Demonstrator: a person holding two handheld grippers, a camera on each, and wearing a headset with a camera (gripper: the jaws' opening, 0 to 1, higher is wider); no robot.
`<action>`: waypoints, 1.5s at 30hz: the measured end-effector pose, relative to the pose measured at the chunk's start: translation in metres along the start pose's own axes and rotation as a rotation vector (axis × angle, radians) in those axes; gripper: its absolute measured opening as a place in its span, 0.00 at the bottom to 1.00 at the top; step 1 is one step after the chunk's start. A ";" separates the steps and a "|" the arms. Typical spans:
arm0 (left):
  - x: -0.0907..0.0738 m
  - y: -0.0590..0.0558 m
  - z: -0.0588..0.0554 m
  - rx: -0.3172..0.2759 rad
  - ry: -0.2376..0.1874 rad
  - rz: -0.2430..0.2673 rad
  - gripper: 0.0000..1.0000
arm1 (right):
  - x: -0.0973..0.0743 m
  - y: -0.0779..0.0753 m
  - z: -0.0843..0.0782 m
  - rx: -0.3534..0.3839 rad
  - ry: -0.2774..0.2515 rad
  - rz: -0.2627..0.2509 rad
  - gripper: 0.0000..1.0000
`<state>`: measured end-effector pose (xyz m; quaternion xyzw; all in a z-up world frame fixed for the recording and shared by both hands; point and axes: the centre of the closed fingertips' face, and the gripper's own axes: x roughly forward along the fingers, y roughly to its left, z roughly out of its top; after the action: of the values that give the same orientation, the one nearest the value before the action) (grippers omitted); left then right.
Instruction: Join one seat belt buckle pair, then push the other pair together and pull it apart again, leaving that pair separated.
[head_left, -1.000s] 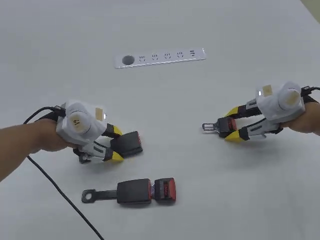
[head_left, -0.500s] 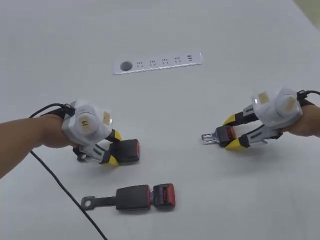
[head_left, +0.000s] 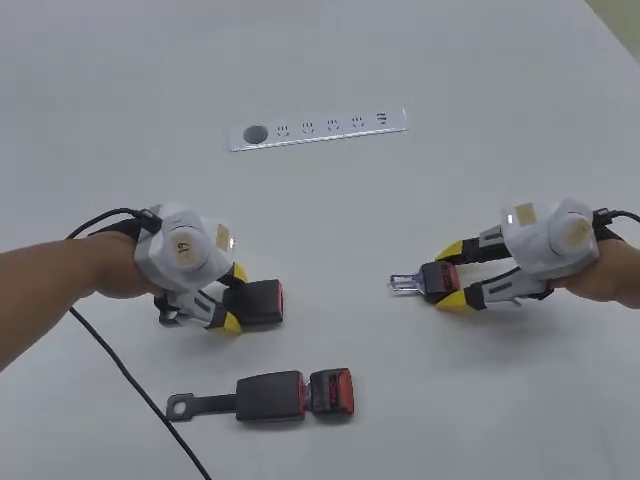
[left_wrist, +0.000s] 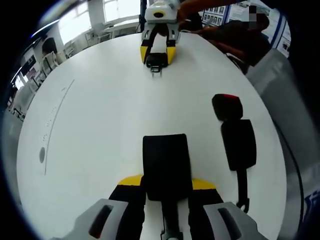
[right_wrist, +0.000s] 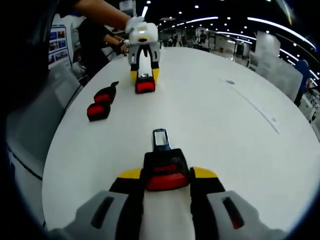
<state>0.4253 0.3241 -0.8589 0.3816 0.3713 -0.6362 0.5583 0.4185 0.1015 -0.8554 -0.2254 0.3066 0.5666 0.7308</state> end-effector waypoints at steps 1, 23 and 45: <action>0.000 0.000 0.000 -0.001 0.000 0.001 0.34 | 0.003 0.001 0.003 0.001 -0.004 0.001 0.36; 0.002 0.003 -0.003 -0.019 0.018 0.004 0.34 | 0.036 0.008 0.039 -0.020 -0.079 0.048 0.36; 0.003 0.004 -0.002 -0.041 0.042 0.018 0.34 | 0.085 0.018 0.079 -0.017 -0.138 0.075 0.36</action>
<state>0.4292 0.3242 -0.8625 0.3868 0.3925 -0.6153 0.5637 0.4311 0.2178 -0.8586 -0.1803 0.2590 0.6103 0.7266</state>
